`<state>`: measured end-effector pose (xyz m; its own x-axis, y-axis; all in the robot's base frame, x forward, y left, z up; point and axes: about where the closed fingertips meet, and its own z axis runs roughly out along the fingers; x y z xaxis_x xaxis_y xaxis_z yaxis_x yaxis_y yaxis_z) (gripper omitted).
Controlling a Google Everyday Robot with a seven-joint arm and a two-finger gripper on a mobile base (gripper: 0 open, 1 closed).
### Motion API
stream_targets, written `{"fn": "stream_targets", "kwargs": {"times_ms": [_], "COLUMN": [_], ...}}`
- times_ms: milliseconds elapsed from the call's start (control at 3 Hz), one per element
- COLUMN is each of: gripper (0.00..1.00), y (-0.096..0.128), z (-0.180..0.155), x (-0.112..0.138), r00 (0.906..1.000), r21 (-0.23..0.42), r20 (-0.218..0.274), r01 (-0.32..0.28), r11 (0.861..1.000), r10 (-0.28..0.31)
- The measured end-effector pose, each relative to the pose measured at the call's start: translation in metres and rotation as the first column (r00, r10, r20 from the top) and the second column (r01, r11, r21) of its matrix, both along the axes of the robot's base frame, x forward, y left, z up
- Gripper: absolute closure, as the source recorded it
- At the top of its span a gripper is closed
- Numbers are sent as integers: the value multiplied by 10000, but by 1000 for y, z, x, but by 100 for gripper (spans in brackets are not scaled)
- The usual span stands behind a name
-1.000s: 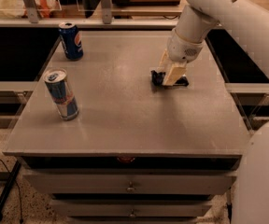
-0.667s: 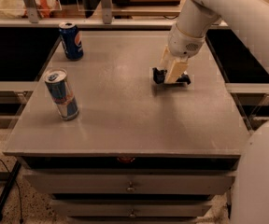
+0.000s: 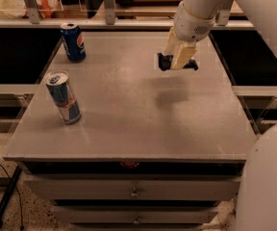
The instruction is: Pick rxbar blueberry
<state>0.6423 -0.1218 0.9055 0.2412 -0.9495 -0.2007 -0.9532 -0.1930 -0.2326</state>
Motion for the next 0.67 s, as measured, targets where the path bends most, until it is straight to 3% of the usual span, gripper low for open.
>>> {"fn": "stream_targets", "kwargs": {"times_ms": [667], "gripper": [100], "y": [4], "z": [25], "x": [1], "r00": [9977], "r21": [-129], "r20": [581], "r01": [-353], "r11": [9993], "r10": [360]}}
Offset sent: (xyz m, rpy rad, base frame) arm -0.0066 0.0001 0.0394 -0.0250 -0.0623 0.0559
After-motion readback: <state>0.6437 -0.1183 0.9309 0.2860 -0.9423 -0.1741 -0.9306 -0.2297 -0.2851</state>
